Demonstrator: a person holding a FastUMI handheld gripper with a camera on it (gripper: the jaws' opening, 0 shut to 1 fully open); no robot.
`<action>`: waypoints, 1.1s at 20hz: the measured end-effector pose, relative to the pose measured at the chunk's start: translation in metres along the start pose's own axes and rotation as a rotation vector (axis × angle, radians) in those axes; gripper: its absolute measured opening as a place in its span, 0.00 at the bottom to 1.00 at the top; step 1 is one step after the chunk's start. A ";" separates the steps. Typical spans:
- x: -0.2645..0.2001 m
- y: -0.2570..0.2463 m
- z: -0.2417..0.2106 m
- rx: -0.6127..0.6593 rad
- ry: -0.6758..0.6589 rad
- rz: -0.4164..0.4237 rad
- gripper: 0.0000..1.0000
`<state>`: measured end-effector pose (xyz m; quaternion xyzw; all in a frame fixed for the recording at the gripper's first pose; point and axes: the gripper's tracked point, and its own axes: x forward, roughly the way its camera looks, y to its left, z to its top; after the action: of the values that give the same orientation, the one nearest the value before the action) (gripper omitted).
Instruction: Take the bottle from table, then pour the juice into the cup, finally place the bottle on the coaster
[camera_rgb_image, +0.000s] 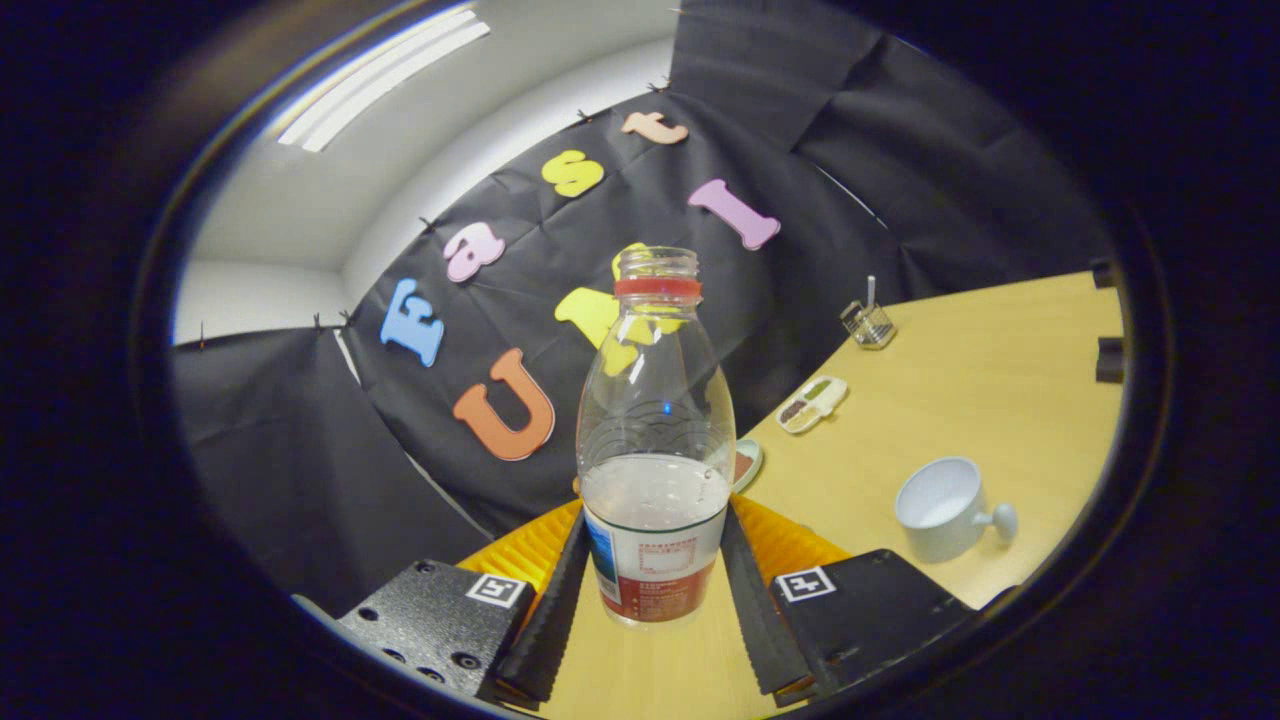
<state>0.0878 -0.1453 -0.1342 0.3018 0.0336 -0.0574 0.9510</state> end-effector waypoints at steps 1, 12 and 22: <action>-0.002 0.003 0.006 -0.082 -0.011 -0.002 0.76; 0.056 -0.006 0.025 -0.520 -0.074 -0.125 0.77; 0.165 -0.052 -0.079 -0.621 0.117 -0.120 0.77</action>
<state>0.2423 -0.1571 -0.2445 -0.0025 0.1220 -0.0829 0.9891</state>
